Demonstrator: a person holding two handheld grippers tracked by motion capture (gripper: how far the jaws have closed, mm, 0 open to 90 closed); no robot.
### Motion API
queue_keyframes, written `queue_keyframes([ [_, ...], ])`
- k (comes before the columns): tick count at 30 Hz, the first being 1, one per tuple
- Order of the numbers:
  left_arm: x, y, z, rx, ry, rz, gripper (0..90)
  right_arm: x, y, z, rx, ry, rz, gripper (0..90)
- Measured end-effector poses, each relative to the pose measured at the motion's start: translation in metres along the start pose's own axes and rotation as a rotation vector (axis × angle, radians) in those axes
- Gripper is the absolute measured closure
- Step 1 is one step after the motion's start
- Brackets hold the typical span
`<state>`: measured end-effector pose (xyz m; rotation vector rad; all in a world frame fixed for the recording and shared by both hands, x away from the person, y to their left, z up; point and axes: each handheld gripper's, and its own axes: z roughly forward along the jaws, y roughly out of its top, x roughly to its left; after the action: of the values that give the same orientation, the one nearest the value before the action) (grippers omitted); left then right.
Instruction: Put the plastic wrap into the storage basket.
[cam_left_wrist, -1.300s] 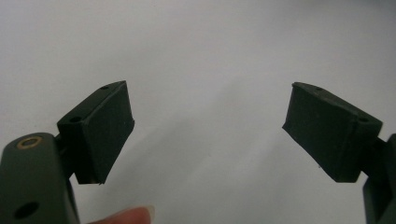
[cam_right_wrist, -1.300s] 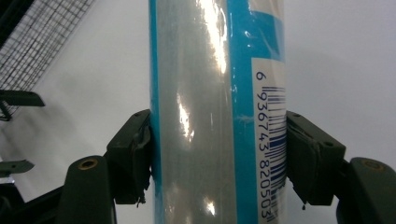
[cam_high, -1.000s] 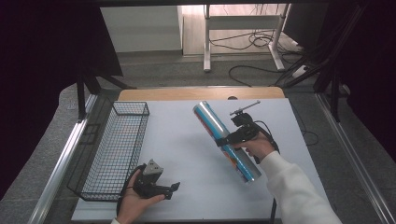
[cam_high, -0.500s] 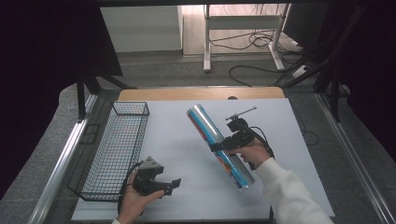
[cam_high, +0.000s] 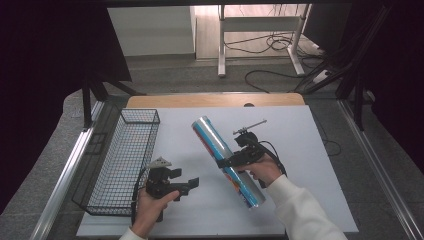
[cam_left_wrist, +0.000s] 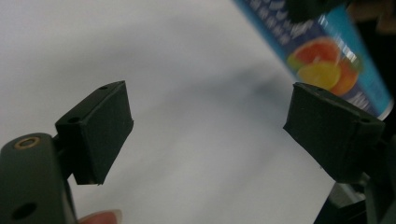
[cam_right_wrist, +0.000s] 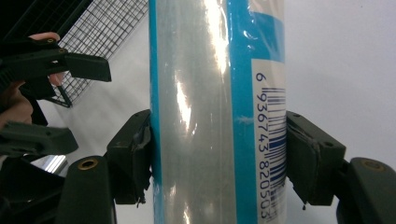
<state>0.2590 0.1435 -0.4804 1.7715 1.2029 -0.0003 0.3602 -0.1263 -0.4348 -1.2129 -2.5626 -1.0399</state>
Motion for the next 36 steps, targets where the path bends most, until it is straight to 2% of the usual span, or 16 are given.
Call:
queue_keyframes([
  [4, -0.002, 0.016, 0.003, -0.032, -0.051, -0.03, 17.0, 0.002, -0.001, 0.001, -0.004, 0.009, -0.004, 32.0],
  [6, -0.002, 0.022, 0.006, -0.048, -0.061, -0.052, 16.4, 0.004, -0.002, 0.002, -0.003, 0.011, -0.005, 32.0],
  [7, -0.002, 0.026, 0.008, -0.054, -0.068, -0.069, 16.4, 0.004, -0.002, 0.002, -0.003, 0.011, -0.005, 32.0],
  [8, 0.0, 0.032, 0.012, -0.064, -0.092, -0.121, 14.9, 0.006, -0.003, 0.003, -0.007, 0.011, -0.007, 32.0],
  [9, 0.0, 0.032, 0.012, -0.064, -0.092, -0.121, 14.3, 0.006, -0.004, 0.003, -0.01, 0.011, -0.009, 32.0],
  [10, 0.001, 0.037, 0.018, -0.07, -0.111, -0.162, 13.2, 0.008, -0.004, 0.004, -0.016, 0.007, -0.01, 32.0],
  [11, 0.001, 0.037, 0.018, -0.07, -0.111, -0.162, 12.5, 0.008, -0.004, 0.004, -0.016, 0.007, -0.01, 32.0],
  [13, 0.002, 0.042, 0.025, -0.08, -0.126, -0.209, 11.5, 0.01, -0.005, 0.005, -0.025, -0.004, -0.019, 32.0],
  [15, 0.003, 0.044, 0.028, -0.082, -0.122, -0.213, 10.7, 0.011, -0.005, 0.005, -0.025, -0.004, -0.021, 32.1],
  [19, 0.008, 0.048, 0.037, -0.067, -0.183, -0.267, 9.1, 0.015, -0.005, 0.009, -0.031, 0.001, -0.029, 32.0],
  [23, 0.01, 0.049, 0.046, -0.059, -0.213, -0.317, 8.1, 0.02, -0.004, 0.012, -0.044, -0.008, -0.034, 32.0],
  [24, 0.01, 0.05, 0.049, -0.061, -0.236, -0.335, 7.9, 0.022, -0.003, 0.014, -0.048, 0.002, -0.033, 32.1],
  [29, 0.014, 0.052, 0.054, -0.067, -0.273, -0.363, 10.0, 0.028, -0.002, 0.016, -0.044, 0.005, -0.057, 32.0],
  [33, 0.015, 0.05, 0.06, -0.04, -0.305, -0.374, 14.9, 0.033, -0.001, 0.018, -0.052, 0.008, -0.068, 32.0],
  [35, 0.013, 0.049, 0.059, -0.059, -0.317, -0.374, 25.7, 0.036, 0.0, 0.019, -0.047, 0.003, -0.078, 32.0],
  [36, 0.014, 0.05, 0.059, -0.06, -0.319, -0.375, 27.4, 0.036, 0.001, 0.02, -0.042, 0.0, -0.077, 32.0],
])
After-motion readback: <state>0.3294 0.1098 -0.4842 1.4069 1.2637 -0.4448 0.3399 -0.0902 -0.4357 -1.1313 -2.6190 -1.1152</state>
